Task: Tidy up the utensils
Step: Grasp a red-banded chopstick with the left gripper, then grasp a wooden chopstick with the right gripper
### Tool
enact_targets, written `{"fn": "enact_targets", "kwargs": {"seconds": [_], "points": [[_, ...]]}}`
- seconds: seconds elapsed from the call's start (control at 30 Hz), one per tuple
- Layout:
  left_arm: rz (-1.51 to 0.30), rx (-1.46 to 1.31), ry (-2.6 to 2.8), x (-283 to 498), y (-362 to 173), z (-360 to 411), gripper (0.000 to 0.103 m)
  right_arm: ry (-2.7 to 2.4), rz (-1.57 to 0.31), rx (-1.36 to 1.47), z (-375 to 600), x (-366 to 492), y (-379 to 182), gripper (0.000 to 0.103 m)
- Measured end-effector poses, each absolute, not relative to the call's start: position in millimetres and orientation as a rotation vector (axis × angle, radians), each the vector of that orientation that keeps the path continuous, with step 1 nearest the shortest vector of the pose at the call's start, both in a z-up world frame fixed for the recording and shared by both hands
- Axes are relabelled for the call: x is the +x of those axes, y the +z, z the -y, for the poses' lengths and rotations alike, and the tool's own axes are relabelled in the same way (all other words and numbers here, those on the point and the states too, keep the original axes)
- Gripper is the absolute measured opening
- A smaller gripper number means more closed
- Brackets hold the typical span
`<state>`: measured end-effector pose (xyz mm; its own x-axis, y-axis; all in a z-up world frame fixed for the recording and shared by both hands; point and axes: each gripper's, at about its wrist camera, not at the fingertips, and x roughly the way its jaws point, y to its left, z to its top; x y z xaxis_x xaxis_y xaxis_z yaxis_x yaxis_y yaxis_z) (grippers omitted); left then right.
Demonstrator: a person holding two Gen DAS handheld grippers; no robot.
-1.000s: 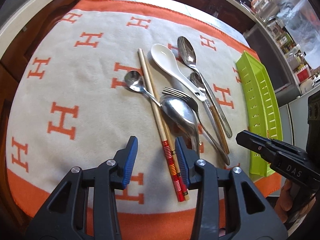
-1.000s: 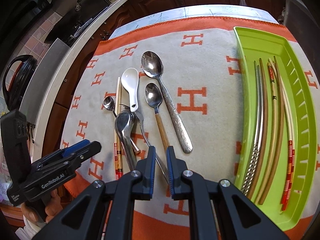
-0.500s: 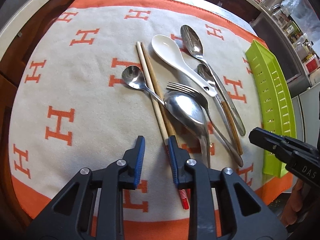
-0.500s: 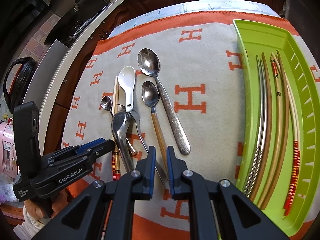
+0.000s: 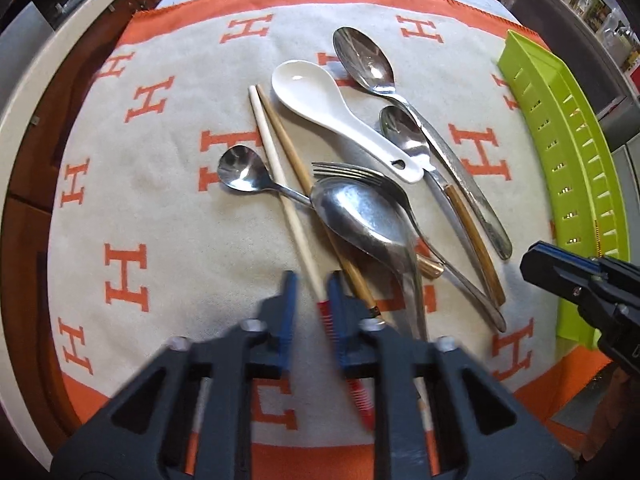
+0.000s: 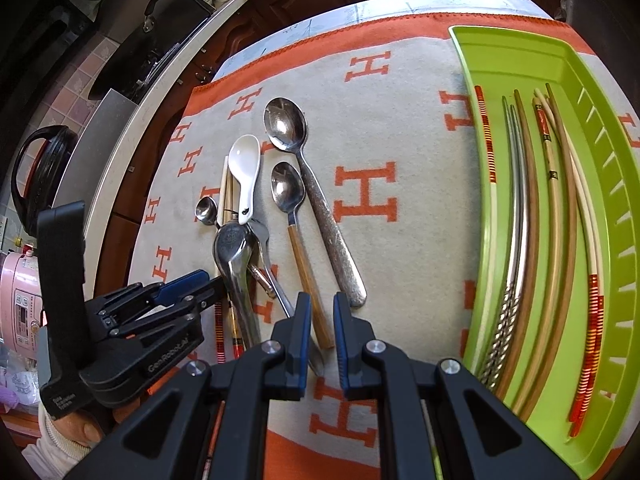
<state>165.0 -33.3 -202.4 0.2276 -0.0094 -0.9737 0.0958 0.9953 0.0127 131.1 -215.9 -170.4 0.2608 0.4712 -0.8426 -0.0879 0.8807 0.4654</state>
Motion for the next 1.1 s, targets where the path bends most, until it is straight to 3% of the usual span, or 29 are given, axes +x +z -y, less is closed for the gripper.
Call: {"fn": "enact_targets", "kwargs": {"seconds": [0.13,1.1], "points": [[-1.355,-0.009,-0.052,162,-202,16,0.003,0.407,-1.257,0.358,218,128,-170,0.011],[-1.228,-0.278,-0.012,119,-190,-82,0.003,0.607,-1.374,0.214,84,143,-184,0.012]]}}
